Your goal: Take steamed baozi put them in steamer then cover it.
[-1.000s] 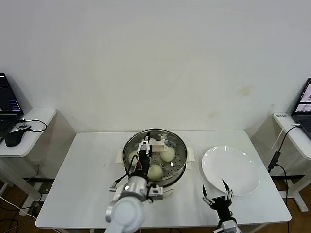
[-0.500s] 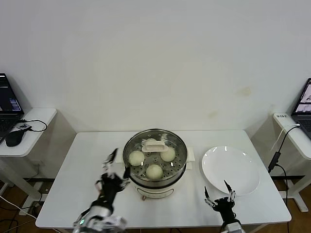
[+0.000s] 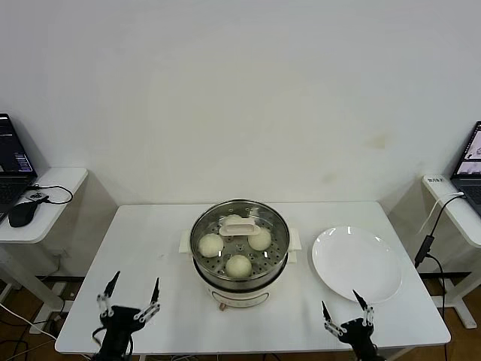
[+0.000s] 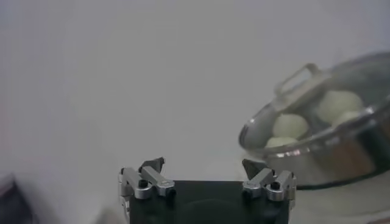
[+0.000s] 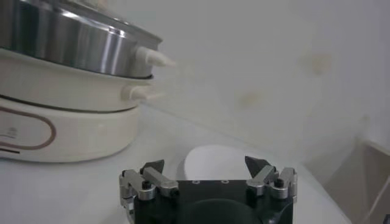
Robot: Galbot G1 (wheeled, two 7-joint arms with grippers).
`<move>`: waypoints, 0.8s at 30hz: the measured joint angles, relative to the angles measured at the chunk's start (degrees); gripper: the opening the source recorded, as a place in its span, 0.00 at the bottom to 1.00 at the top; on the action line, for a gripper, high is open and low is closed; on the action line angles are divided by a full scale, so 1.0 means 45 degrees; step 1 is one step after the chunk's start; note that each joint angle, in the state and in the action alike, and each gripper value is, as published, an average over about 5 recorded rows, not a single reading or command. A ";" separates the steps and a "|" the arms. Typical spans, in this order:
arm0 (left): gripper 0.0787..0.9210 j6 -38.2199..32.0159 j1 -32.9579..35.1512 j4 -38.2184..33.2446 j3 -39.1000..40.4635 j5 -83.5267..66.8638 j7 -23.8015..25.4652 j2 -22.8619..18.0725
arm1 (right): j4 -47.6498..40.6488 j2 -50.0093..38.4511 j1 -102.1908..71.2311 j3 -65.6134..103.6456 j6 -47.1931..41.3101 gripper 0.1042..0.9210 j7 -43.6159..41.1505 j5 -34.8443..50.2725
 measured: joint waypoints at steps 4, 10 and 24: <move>0.88 -0.0817 0.0354 0.0403 -0.0049 -0.1263 -0.0216 -0.0300 | 0.0217 -0.0127 -0.0274 -0.0146 0.0051 0.88 0.0011 0.0113; 0.88 -0.1608 0.0735 0.0972 -0.0117 -0.2302 -0.0305 -0.0453 | 0.0518 -0.0256 -0.0564 -0.0398 0.0062 0.88 -0.0070 0.0326; 0.88 -0.2308 0.0894 0.1740 -0.0161 -0.2721 -0.0175 -0.0795 | 0.1206 -0.0245 -0.0688 -0.1062 -0.0617 0.88 -0.0569 0.1059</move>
